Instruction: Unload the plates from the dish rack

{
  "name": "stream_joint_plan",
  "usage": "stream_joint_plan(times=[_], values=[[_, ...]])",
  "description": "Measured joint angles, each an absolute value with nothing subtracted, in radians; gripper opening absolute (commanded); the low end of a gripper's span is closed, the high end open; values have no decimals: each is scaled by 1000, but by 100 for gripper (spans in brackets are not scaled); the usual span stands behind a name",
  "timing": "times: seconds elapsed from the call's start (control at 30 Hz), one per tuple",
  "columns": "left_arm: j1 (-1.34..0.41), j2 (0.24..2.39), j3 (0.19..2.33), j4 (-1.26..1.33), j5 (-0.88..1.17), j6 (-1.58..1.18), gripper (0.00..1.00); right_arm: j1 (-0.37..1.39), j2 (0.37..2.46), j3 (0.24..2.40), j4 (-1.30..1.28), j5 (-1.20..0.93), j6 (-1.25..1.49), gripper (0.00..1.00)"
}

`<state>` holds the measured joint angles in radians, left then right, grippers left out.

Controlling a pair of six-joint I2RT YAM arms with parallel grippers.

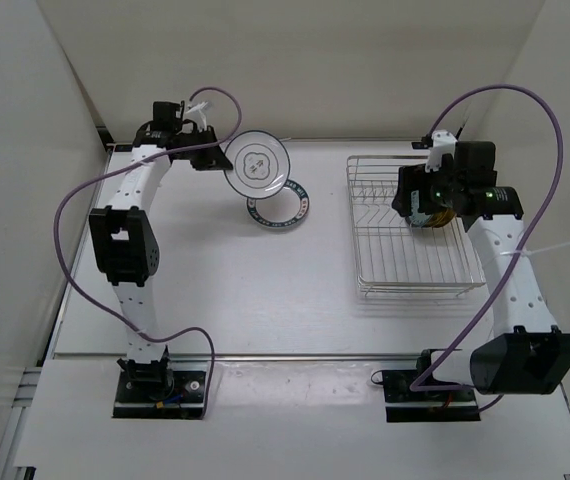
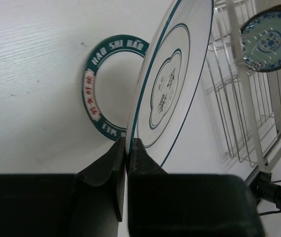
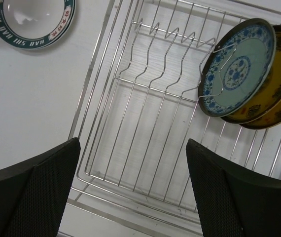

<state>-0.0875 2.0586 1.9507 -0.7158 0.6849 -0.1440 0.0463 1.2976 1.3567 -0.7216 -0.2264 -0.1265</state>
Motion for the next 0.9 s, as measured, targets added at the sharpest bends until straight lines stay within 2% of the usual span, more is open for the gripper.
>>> stream_joint_plan(times=[0.23,0.37,0.9], values=[[-56,2321,2052,-694,742,-190,11,46,1262,1345,-696,-203,-127,91],[-61,2403,2069,-697,756,-208,11,46,1262,1337,-696,-196,-132,91],[-142,2421,2090,-699,688,-226,12,46,1229,1325,-691,-205,-135,91]])
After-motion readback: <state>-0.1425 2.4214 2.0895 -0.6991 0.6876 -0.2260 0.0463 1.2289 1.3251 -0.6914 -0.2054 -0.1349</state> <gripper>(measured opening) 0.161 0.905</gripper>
